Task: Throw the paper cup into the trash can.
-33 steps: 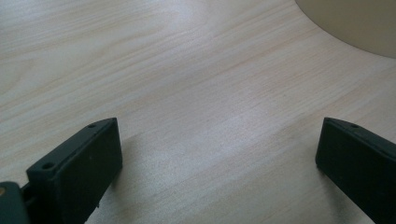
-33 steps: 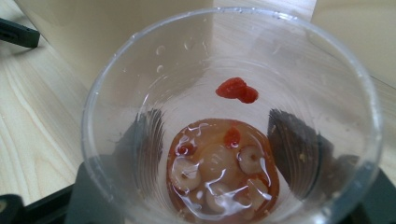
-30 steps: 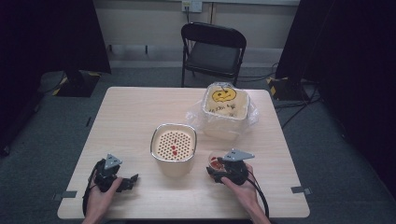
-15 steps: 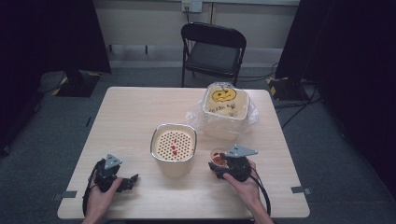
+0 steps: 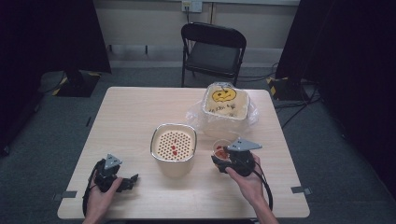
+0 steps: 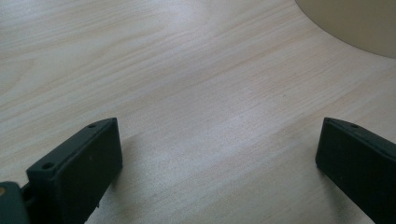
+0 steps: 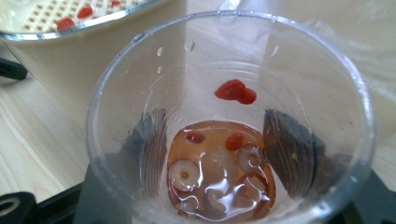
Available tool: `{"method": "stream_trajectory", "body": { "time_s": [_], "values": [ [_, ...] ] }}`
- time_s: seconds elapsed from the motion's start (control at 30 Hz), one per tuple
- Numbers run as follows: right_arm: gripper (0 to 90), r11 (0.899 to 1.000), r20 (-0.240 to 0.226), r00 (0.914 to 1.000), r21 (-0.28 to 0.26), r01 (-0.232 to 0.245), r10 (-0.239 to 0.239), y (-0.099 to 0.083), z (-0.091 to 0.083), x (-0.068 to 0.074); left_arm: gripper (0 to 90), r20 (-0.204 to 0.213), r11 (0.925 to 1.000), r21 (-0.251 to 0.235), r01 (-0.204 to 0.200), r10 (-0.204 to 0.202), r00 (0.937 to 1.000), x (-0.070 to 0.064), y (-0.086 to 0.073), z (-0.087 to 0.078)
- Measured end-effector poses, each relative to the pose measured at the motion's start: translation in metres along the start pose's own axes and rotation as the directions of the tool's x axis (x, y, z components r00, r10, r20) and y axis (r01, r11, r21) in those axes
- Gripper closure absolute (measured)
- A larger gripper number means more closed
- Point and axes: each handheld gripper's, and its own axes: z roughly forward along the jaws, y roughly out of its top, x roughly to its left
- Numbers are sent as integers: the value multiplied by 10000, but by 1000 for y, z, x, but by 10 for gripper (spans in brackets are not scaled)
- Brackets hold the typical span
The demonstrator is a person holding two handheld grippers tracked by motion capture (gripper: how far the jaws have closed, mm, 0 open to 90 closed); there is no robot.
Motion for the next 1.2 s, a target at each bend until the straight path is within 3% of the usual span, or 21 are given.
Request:
{"method": "stream_trajectory", "body": {
  "time_s": [0.3, 0.67, 0.8, 0.87, 0.9, 1.03, 1.07, 1.13, 1.2],
  "values": [
    [410, 9998, 299, 9994, -129, 150, -146, 15, -9, -1, 0, 2, 10000, -1, 4, -4, 10000, 0, 0, 0],
    [415, 9938, 767, 9911, -148, 1101, -1086, 42, -13, 11, 0, -2, 10000, 0, 0, 0, 10000, 0, 0, 0],
    [417, 9881, 985, 9834, -64, 1540, -1526, 52, -11, 15, 0, -2, 10000, 1, -3, 3, 10000, 0, 0, 0],
    [416, 9826, 1138, 9762, 4, 1857, -1845, 58, -9, 17, 0, 0, 10000, 1, -1, 1, 10000, 0, 0, 0],
    [416, 9761, 1230, 9686, 28, 2175, -2161, 64, -7, 19, 0, 0, 10000, 0, 0, 0, 10000, 0, 0, 0],
    [417, 9703, 1320, 9615, 124, 2414, -2409, 73, -5, 21, 0, 0, 10000, 2, -2, 2, 10000, 0, 0, 0],
    [419, 9628, 1479, 9515, 287, 2687, -2699, 78, -3, 22, 0, 0, 10000, -1, -1, 1, 10000, 0, 0, 0],
    [419, 9604, 1515, 9484, 344, 2765, -2785, 81, -2, 23, 0, -1, 10000, -1, -1, 1, 10000, 0, 0, 0],
    [422, 9506, 1636, 9364, 511, 3062, -3104, 89, 0, 25, 0, -2, 10000, 3, -2, 2, 10000, 0, 0, 0]
  ]
}}
